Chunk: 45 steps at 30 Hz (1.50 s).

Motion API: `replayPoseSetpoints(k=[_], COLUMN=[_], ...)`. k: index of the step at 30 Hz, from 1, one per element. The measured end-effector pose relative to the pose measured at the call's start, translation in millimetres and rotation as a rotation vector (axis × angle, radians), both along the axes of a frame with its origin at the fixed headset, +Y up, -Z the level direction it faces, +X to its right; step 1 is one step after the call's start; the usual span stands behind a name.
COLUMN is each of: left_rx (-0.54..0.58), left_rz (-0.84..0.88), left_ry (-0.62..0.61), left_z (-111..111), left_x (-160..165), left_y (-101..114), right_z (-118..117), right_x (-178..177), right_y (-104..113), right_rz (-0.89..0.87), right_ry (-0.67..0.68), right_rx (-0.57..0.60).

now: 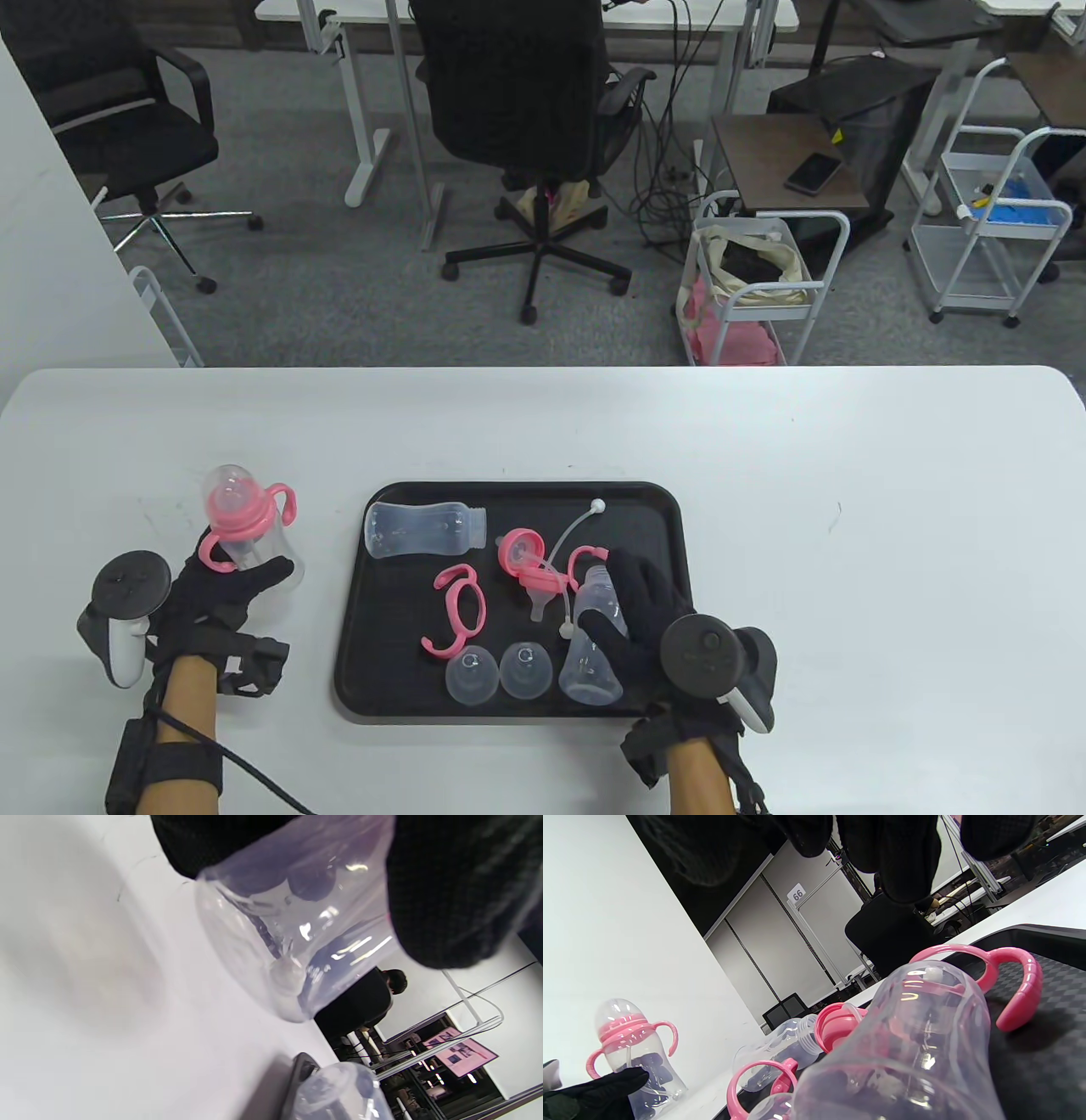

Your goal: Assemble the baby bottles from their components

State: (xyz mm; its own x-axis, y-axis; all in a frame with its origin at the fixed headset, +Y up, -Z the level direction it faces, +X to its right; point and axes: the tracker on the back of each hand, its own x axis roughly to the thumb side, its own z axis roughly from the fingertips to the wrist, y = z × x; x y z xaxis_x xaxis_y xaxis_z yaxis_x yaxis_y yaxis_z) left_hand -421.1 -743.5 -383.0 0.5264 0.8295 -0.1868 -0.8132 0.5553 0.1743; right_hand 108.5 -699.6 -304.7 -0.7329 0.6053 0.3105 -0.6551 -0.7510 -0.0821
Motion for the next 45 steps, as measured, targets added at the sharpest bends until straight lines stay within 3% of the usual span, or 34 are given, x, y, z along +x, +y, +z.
replayPoseSetpoints(k=[10,19,32,45], left_rx=[-0.067,-0.103,-0.137,-0.187], left_rz=[-0.052,-0.114,-0.260,-0.301], left_ry=[0.028,-0.008,-0.028,-0.043], left_z=[-26.3,-35.3,-25.4,1.8], left_x=[-1.3,1.2,1.9,-9.3], left_y=[-20.1,-28.7,-26.7,-25.9], right_z=[0.1,0.1,-0.7,-0.8], right_x=[3.8,3.9,3.5,3.3], right_y=[0.7,1.3,0.1,-0.8], right_rz=[0.033,0.038,0.030,0.018], right_ry=[-0.043,-0.043,-0.037,-0.033], right_rx=[0.005,0.002,0.001,-0.005])
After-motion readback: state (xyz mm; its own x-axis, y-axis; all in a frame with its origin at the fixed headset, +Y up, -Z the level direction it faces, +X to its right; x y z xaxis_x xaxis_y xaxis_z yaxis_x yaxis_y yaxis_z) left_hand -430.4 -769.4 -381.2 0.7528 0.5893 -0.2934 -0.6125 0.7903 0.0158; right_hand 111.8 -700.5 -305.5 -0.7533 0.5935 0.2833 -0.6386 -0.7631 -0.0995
